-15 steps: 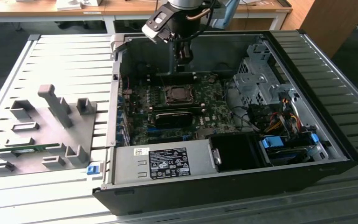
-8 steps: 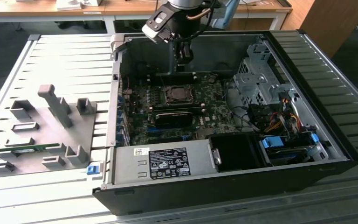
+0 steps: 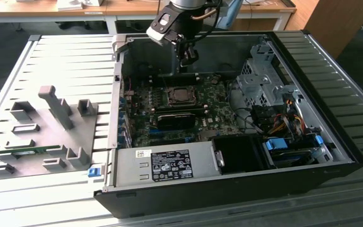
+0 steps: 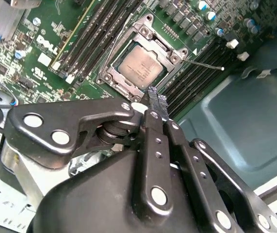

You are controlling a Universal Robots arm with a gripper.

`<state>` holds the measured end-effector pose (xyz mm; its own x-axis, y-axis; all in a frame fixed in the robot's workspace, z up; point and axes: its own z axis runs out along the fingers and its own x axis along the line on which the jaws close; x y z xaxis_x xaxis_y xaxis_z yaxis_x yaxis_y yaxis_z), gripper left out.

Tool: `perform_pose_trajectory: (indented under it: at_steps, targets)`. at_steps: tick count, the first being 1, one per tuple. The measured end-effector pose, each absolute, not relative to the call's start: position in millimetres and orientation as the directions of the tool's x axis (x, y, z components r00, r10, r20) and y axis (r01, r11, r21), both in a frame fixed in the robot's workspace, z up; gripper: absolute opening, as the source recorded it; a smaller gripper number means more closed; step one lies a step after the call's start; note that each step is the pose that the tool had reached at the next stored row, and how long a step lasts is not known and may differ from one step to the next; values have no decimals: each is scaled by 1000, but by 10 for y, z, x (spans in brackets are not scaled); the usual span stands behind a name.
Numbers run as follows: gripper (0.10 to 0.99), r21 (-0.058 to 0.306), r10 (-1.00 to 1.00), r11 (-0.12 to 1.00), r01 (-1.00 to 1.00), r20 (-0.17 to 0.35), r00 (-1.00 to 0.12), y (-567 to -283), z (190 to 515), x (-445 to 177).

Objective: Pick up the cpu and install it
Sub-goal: 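Install the first cpu locking lever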

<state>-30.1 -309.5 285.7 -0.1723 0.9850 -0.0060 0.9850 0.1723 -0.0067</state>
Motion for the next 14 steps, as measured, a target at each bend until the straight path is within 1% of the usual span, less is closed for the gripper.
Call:
perform_pose_trajectory:
  at_steps: [14]
  targets:
    - [106, -7, 941, 338, 941, -6, -338, -3096, 2857, -301]
